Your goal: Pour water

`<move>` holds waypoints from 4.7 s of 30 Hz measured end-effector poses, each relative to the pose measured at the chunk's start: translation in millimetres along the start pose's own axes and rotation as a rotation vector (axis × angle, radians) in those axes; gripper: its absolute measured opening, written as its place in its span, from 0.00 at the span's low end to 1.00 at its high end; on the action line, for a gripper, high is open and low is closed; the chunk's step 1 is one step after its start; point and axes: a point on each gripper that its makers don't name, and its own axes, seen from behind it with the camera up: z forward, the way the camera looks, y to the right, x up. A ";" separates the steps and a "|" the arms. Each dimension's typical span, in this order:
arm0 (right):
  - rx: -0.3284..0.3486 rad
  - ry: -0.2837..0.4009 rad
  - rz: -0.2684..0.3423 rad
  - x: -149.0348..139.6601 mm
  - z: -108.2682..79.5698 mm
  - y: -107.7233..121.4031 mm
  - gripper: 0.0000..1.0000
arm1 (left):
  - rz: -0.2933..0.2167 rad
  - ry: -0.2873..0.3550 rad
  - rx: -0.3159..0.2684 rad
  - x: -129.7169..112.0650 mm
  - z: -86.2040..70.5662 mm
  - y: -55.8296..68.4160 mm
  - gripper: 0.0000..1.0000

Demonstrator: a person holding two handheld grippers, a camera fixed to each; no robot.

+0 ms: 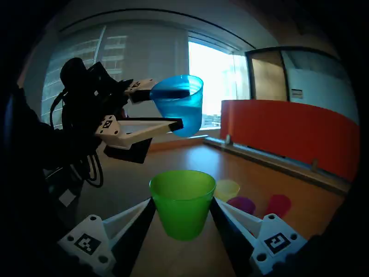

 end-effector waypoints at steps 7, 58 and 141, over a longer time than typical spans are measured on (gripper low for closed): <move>0.012 0.000 -0.007 1.7 0.9 -2.7 0.86 | 0.031 -0.004 -0.012 1.8 0.4 2.9 0.80; 0.017 0.055 -0.012 19.5 9.4 -3.0 0.86 | 0.260 -0.014 -0.029 3.4 12.7 4.5 0.79; 0.007 0.087 -0.023 24.2 3.9 1.9 0.86 | 0.430 0.018 -0.018 22.7 19.5 8.5 0.80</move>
